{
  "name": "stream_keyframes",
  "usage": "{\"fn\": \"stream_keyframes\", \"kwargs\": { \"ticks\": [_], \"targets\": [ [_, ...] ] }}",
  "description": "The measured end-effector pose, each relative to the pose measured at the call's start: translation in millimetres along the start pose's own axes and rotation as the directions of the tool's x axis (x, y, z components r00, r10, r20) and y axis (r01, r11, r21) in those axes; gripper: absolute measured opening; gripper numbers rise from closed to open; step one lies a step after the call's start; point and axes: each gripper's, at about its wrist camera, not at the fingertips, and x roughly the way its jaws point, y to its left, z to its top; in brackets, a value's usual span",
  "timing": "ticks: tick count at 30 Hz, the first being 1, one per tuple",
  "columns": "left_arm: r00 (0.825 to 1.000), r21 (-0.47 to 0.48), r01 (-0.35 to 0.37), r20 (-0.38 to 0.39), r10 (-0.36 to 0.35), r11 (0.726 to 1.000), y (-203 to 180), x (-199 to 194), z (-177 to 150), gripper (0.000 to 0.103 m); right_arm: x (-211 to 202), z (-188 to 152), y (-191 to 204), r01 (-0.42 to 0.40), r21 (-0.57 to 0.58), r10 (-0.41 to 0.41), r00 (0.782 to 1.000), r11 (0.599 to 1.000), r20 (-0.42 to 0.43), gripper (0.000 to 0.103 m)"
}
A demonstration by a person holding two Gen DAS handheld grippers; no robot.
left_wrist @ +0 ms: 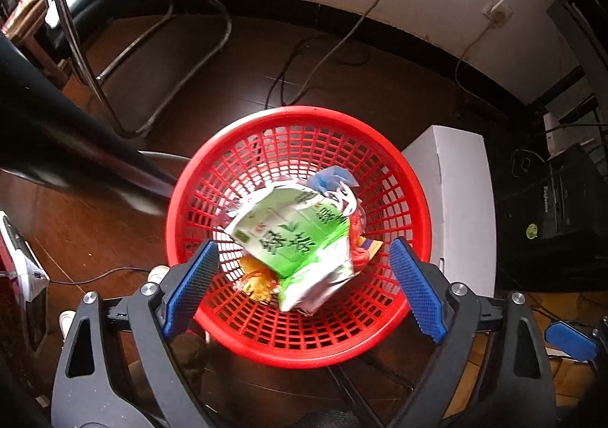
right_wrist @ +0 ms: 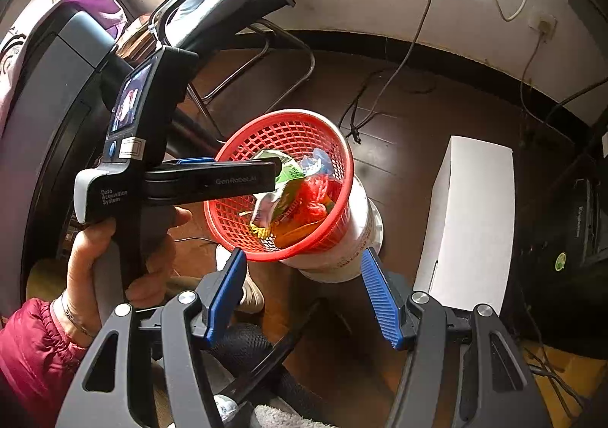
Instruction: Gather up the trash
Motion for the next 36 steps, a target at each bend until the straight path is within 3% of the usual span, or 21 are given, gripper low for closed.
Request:
{"fn": "stream_keyframes", "kwargs": {
  "ticks": [7, 16, 22, 36],
  "targets": [
    [0.999, -0.006, -0.025, 0.040, 0.026, 1.000, 3.1, -16.1, -7.2, 0.093, -9.0, -2.3, 6.0, -0.002, -0.016, 0.003, 1.000, 1.000, 0.020, 0.062],
    [0.997, -0.010, 0.011, 0.077, -0.010, 1.000, 5.8, -40.6, -17.7, 0.093, -26.6, -3.0, 18.0, -0.003, -0.041, 0.005, 0.998, 0.999, 0.056, 0.065],
    [0.992, -0.026, -0.020, 0.123, 0.024, 0.999, 7.2, -61.6, -25.5, 0.094, -42.3, -5.2, 26.5, 0.001, -0.067, 0.004, 0.996, 0.998, 0.086, 0.068],
    [0.959, -0.047, -0.085, 0.266, 0.095, 0.995, 13.5, -122.5, -62.2, 0.096, -73.3, -11.8, 46.6, 0.020, -0.133, 0.001, 0.988, 0.991, 0.153, 0.073]
  ]
}}
